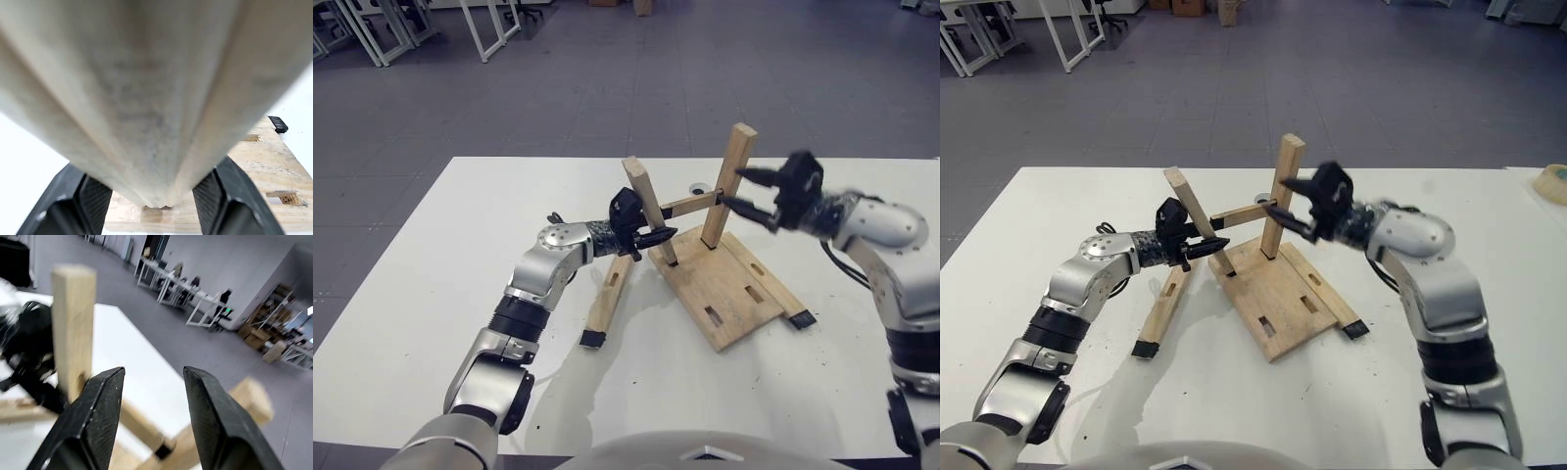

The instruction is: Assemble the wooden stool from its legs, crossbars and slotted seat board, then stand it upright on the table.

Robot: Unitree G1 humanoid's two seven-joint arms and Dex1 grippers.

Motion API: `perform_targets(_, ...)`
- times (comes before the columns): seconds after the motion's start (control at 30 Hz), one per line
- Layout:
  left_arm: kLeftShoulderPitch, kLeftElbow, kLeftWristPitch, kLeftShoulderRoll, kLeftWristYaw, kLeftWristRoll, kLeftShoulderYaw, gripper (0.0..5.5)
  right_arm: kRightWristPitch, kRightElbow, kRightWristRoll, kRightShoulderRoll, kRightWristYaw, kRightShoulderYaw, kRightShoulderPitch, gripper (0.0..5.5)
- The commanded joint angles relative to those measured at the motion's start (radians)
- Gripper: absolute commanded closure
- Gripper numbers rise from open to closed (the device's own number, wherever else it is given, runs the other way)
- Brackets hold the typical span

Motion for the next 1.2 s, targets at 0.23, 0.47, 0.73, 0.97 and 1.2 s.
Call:
perform_targets(0.23,0.056,0.133,0.125,0.018,0.009,0.084,-0.050,3.45,-0.343,0.520,-0.365,0.166,-0.072,0.274,-0.256,3.31)
perform_targets(0.47,0.029,0.151,0.118,-0.010,0.011,0.098,-0.071,3.45,-0.343,0.720,-0.490,0.166,0.051,0.454,-0.100,3.31)
perform_targets(0.73,0.056,0.117,0.121,-0.014,0.032,0.097,-0.082,3.45,-0.370,0.458,-0.348,0.232,-0.124,0.208,-0.132,3.31)
perform_targets(0.97,0.042,0.123,0.212,-0.026,0.022,0.054,-0.070,3.45,-0.341,0.387,-0.376,0.235,-0.181,0.137,-0.244,3.31)
perform_targets(1.2,0.014,0.098,0.245,-0.039,0.022,0.049,-0.065,3.45,-0.294,0.497,-0.533,0.142,-0.010,0.400,0.029,3.31)
